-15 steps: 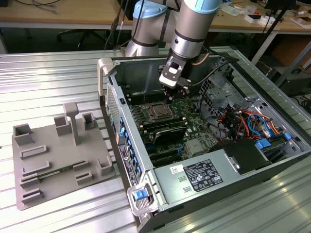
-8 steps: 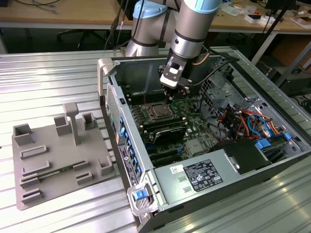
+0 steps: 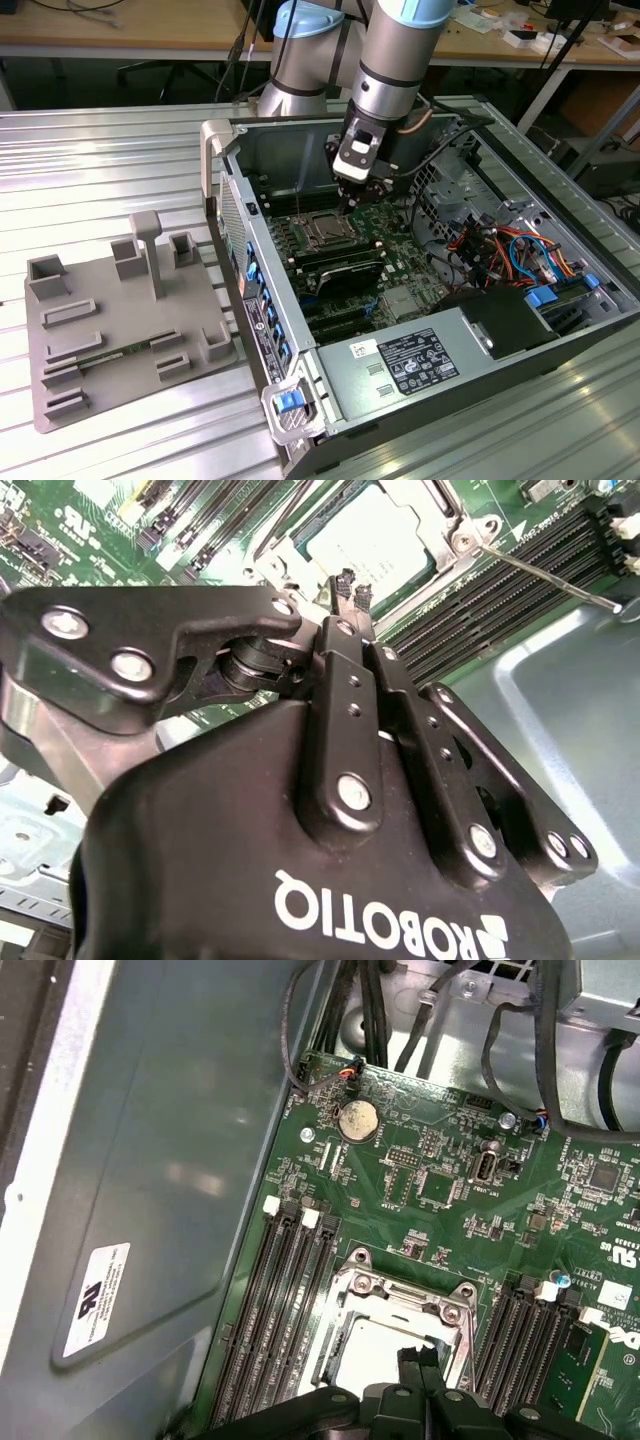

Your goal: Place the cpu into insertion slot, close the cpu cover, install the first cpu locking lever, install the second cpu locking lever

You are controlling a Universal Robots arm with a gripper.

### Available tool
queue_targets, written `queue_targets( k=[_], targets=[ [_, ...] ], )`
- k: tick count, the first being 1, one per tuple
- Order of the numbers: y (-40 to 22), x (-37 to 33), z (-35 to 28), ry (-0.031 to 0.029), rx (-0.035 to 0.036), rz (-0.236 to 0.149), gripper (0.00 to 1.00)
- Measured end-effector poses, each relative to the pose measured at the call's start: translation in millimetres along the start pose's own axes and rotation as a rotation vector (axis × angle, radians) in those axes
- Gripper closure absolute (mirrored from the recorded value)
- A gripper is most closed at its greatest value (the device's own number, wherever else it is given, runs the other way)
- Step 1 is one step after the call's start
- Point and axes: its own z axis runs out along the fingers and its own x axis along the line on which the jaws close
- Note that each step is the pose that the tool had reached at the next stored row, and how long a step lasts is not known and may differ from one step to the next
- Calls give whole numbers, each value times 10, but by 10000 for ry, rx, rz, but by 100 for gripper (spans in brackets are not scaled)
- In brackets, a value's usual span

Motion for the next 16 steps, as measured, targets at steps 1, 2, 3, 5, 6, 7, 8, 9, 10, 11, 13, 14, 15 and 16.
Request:
queue_targets(
  k=[1, 2, 3, 5, 6, 7, 8, 9, 10, 11, 13, 14, 15, 16],
  targets=[
    [0, 0, 0, -1, -3, -52, 89],
    [0, 0, 0, -2, -5, -128, 89],
    [0, 0, 0, -2, -7, -175, 89],
    [0, 0, 0, -3, -10, -265, 89],
    [0, 0, 0, -4, -12, -309, 89],
    [0, 0, 0, -4, -15, -385, 89],
    [0, 0, 0, -5, -17, -434, 89],
    [0, 0, 0, -5, -19, -485, 89],
    [0, 0, 0, -7, -22, -567, 89],
    [0, 0, 0, -7, -24, -611, 89],
    [0, 0, 0, -8, -29, -725, 89],
    [0, 0, 0, -9, -32, -808, 89],
    [0, 0, 0, -10, -36, -894, 89],
    [0, 0, 0, -11, -39, -993, 89]
  ],
)
